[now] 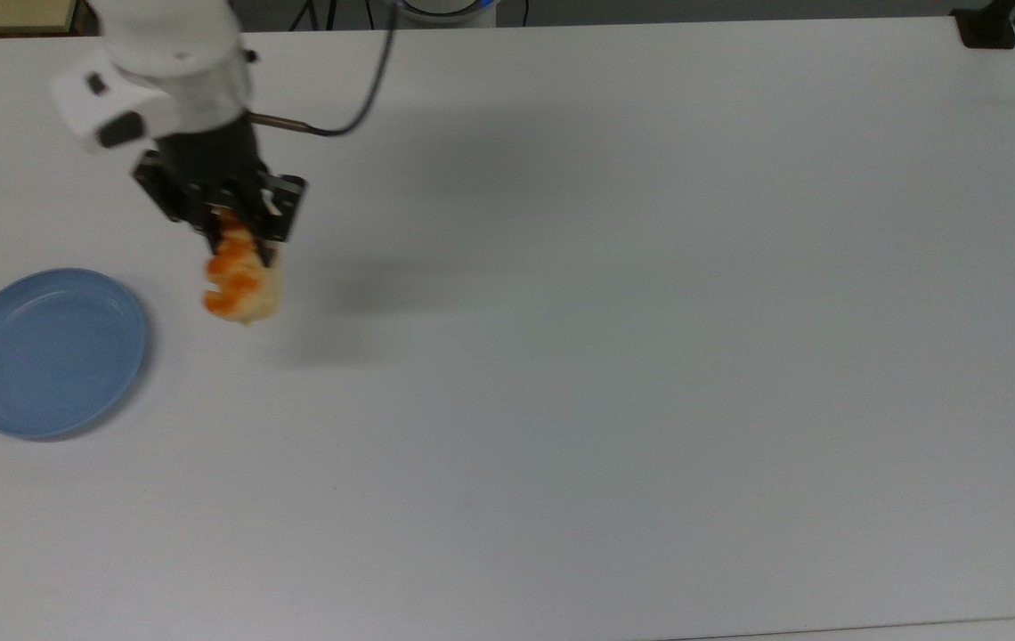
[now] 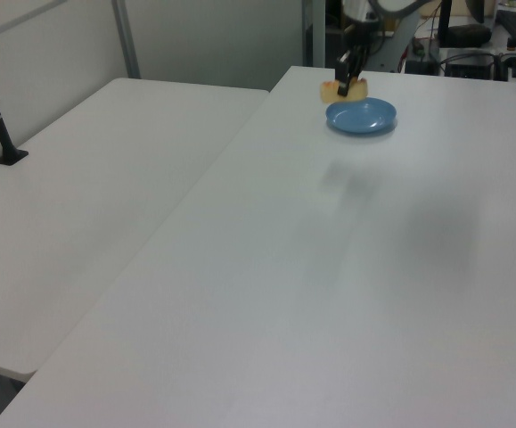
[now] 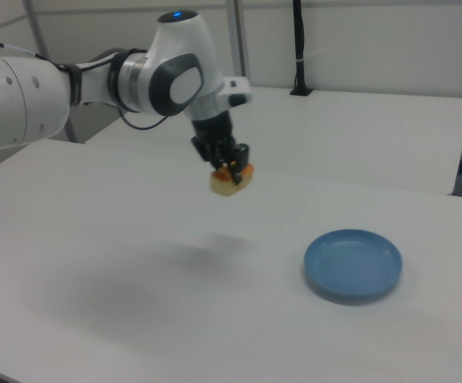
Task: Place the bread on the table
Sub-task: 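Lift the bread roll off the plate and carry it away from the plate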
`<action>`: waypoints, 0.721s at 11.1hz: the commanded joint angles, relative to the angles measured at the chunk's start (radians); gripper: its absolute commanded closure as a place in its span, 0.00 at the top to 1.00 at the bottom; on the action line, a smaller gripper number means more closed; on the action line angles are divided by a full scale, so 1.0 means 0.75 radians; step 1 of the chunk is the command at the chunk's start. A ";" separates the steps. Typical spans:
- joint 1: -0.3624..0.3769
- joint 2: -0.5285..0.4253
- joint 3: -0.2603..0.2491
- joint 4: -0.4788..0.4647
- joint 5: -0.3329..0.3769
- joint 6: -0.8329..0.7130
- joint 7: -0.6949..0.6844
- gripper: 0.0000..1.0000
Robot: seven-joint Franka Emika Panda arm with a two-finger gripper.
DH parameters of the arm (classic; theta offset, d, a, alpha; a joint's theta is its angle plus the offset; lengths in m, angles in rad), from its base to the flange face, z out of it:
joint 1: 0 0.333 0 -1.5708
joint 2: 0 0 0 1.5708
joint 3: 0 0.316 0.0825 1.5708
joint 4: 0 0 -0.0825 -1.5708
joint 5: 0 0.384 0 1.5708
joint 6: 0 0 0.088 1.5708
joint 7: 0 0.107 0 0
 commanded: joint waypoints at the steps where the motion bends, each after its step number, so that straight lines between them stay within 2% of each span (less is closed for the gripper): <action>1: 0.123 0.049 -0.014 -0.076 0.006 0.054 0.111 0.43; 5: 0.188 0.176 -0.016 -0.158 -0.049 0.305 0.113 0.43; 8: 0.201 0.266 -0.016 -0.164 -0.220 0.400 0.229 0.43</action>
